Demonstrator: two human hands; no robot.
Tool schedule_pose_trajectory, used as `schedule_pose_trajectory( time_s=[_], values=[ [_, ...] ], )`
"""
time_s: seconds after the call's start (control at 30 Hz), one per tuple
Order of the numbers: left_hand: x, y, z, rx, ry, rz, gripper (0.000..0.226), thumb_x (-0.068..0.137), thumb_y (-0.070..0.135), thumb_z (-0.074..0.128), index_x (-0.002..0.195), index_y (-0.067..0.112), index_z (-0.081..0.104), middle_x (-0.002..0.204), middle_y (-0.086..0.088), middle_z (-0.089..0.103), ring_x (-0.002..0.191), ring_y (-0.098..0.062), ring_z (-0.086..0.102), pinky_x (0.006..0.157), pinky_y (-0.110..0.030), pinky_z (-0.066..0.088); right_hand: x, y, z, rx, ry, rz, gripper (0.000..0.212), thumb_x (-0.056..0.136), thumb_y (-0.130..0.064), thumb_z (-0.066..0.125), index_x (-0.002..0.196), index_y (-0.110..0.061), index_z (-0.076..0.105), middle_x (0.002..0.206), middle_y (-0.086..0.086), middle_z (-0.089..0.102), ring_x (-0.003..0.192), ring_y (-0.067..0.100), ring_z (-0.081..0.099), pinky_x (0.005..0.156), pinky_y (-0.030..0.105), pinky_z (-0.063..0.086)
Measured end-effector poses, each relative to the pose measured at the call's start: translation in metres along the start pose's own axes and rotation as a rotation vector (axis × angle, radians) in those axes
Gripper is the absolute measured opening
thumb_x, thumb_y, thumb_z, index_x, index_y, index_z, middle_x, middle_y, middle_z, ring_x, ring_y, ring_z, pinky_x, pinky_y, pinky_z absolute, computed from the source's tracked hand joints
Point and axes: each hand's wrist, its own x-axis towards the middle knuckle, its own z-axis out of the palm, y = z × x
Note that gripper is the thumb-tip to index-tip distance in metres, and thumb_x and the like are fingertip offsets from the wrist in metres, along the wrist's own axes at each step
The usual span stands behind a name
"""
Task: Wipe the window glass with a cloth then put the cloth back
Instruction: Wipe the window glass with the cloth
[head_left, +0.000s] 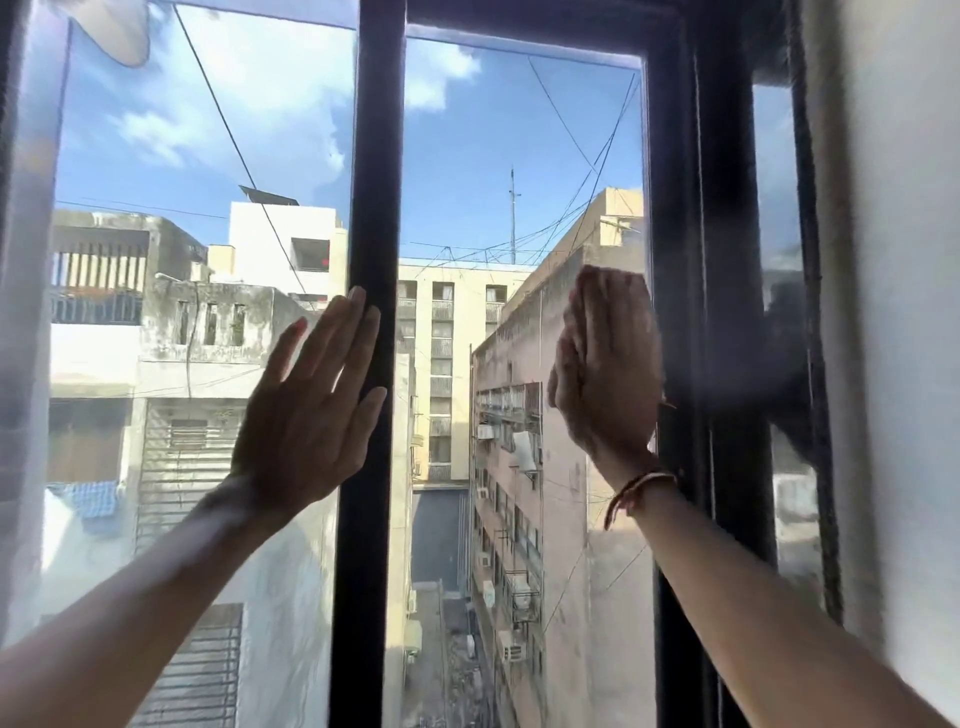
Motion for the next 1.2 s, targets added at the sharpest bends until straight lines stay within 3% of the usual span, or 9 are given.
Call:
schedule_pose_trajectory(
  time_s=[0.07, 0.2, 0.33, 0.4, 0.53, 0.7, 0.93, 1.1, 1.2],
  values=[
    [-0.002, -0.001, 0.0, -0.004, -0.008, 0.001, 0.065, 0.108, 0.039, 0.021, 0.163, 0.006, 0.013, 0.174, -0.016, 0.012, 0.163, -0.027, 0.015, 0.131, -0.054, 0.026, -0.036, -0.033, 0.01, 0.026, -0.024, -0.079, 0.066, 0.112, -0.037, 0.031, 0.173, -0.011, 0.028, 0.184, 0.017, 0.026, 0.174, 0.036, 0.019, 0.139, 0.061, 0.03],
    [-0.003, -0.002, 0.0, -0.011, 0.012, 0.025, 0.065, 0.108, 0.037, 0.026, 0.163, 0.005, 0.015, 0.174, -0.017, 0.015, 0.162, -0.028, 0.017, 0.13, -0.055, 0.027, -0.085, -0.005, -0.001, -0.001, -0.284, -0.919, 0.068, 0.109, -0.029, 0.051, 0.172, -0.016, 0.031, 0.182, 0.011, 0.032, 0.174, 0.03, 0.023, 0.142, 0.054, 0.028],
    [-0.003, 0.0, 0.003, 0.003, 0.02, 0.007, 0.065, 0.108, 0.037, 0.026, 0.163, 0.005, 0.012, 0.175, -0.016, 0.012, 0.163, -0.027, 0.016, 0.13, -0.054, 0.026, -0.059, 0.021, -0.003, 0.002, -0.065, -0.162, 0.062, 0.112, -0.029, 0.039, 0.171, -0.009, 0.035, 0.182, 0.015, 0.032, 0.173, 0.035, 0.021, 0.136, 0.064, 0.034],
    [-0.005, 0.001, 0.003, 0.002, 0.021, 0.001, 0.065, 0.108, 0.037, 0.026, 0.163, 0.006, 0.012, 0.175, -0.016, 0.012, 0.163, -0.027, 0.015, 0.131, -0.054, 0.026, -0.078, -0.009, 0.004, 0.006, -0.042, -0.093, 0.067, 0.11, -0.032, 0.04, 0.172, -0.009, 0.03, 0.184, 0.017, 0.027, 0.174, 0.036, 0.019, 0.138, 0.062, 0.031],
    [-0.005, -0.006, 0.0, 0.013, 0.016, 0.004, 0.064, 0.108, 0.037, 0.026, 0.163, 0.005, 0.014, 0.174, -0.017, 0.014, 0.163, -0.028, 0.016, 0.13, -0.055, 0.027, -0.095, -0.016, 0.008, 0.014, -0.309, -0.982, 0.069, 0.109, -0.03, 0.049, 0.174, -0.019, 0.029, 0.183, 0.007, 0.032, 0.174, 0.027, 0.021, 0.143, 0.05, 0.027],
    [-0.005, 0.003, 0.001, -0.001, 0.023, 0.009, 0.063, 0.108, 0.037, 0.025, 0.163, 0.006, 0.017, 0.174, -0.016, 0.018, 0.162, -0.027, 0.018, 0.129, -0.055, 0.029, -0.047, -0.01, 0.01, 0.074, -0.036, -0.144, 0.065, 0.107, -0.022, 0.053, 0.17, -0.013, 0.038, 0.181, 0.014, 0.036, 0.172, 0.034, 0.026, 0.137, 0.058, 0.034],
    [-0.005, 0.002, 0.0, -0.044, -0.073, -0.025, 0.063, 0.109, 0.038, 0.022, 0.163, 0.007, 0.016, 0.174, -0.015, 0.017, 0.163, -0.027, 0.016, 0.13, -0.057, 0.026, -0.151, -0.009, -0.002, 0.195, -0.239, -0.46, 0.073, 0.1, 0.0, 0.057, 0.168, -0.018, 0.042, 0.179, 0.008, 0.041, 0.17, 0.028, 0.034, 0.139, 0.054, 0.034],
    [-0.031, 0.032, -0.038, -0.501, -0.243, -0.131, 0.063, 0.106, 0.037, 0.033, 0.163, 0.012, 0.022, 0.176, -0.011, 0.013, 0.163, -0.021, 0.013, 0.133, -0.051, 0.022, -0.228, -0.047, -0.04, 0.529, -0.351, -0.129, 0.059, 0.101, 0.008, 0.055, 0.151, -0.021, 0.066, 0.162, -0.001, 0.065, 0.155, 0.019, 0.058, 0.117, 0.058, 0.061],
    [-0.079, 0.034, -0.096, -0.805, -0.536, -0.301, 0.06, 0.102, 0.048, 0.048, 0.157, 0.027, 0.038, 0.174, 0.004, 0.024, 0.158, -0.005, 0.024, 0.127, -0.026, 0.027, -0.22, -0.107, -0.081, 0.972, -0.571, 0.274, 0.058, 0.112, 0.008, 0.052, 0.125, -0.046, 0.068, 0.119, -0.021, 0.087, 0.102, 0.005, 0.084, 0.084, 0.021, 0.069]
  ],
)
